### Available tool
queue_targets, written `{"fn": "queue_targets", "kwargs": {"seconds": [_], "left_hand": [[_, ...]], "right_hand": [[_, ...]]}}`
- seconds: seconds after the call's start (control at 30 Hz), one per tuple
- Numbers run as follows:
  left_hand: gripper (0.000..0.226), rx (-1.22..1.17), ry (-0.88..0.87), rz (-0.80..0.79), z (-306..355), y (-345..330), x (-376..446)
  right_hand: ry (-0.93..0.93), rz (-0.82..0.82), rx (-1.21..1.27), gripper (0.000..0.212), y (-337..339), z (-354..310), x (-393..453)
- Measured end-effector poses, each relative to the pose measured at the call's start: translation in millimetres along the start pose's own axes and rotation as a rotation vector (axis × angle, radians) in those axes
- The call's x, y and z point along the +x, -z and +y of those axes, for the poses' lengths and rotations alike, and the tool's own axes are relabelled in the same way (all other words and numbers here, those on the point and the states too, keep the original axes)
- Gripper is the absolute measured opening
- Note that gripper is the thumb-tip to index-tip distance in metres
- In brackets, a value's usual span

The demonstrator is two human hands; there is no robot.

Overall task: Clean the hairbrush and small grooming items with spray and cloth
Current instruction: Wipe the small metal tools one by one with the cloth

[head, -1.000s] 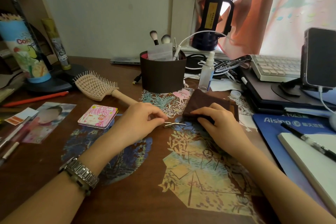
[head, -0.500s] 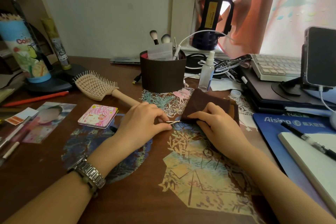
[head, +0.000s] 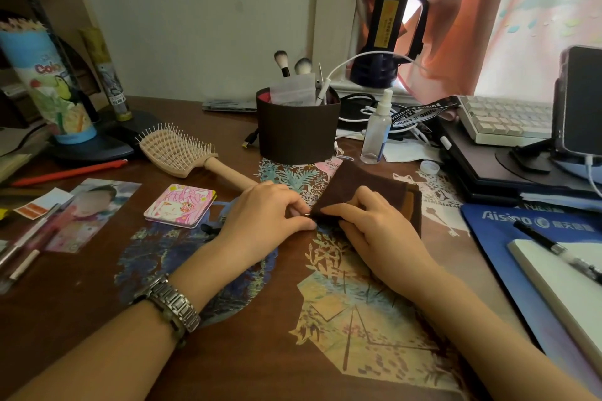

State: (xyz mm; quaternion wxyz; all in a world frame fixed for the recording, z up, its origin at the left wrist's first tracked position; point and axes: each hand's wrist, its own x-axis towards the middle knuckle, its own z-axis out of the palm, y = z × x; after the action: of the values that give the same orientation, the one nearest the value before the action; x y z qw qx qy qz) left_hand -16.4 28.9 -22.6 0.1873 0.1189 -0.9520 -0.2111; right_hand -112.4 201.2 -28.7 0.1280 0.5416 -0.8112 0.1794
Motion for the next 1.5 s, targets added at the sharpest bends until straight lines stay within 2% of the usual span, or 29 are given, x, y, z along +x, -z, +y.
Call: {"fn": "queue_targets", "kwargs": {"seconds": [0.17,0.37,0.67,0.97,1.3,1.5], "left_hand": [[0.024,-0.025,0.057,-0.036,0,1,2],[0.021,-0.011,0.035,-0.036,-1,0,1],[0.017,0.046,-0.012,-0.019,0,4,-1],[0.019,0.019,0.04,-0.041,-3,13,-4],[0.02,0.13,0.272,-0.277,-5,51,-15],[0.02,0.206,0.383,-0.257,-12,62,-16]], "right_hand": [[-0.004,-0.037,-0.033,0.037,-2,-6,1],[0.009,-0.061,-0.125,0.041,-2,-5,0],[-0.042,-0.075,-0.128,0.037,5,5,0],[-0.116,-0.071,-0.087,0.034,8,23,-2],[-0.11,-0.056,-0.055,0.034,8,22,-3],[-0.109,-0.048,-0.049,0.034,8,22,-3]]}}
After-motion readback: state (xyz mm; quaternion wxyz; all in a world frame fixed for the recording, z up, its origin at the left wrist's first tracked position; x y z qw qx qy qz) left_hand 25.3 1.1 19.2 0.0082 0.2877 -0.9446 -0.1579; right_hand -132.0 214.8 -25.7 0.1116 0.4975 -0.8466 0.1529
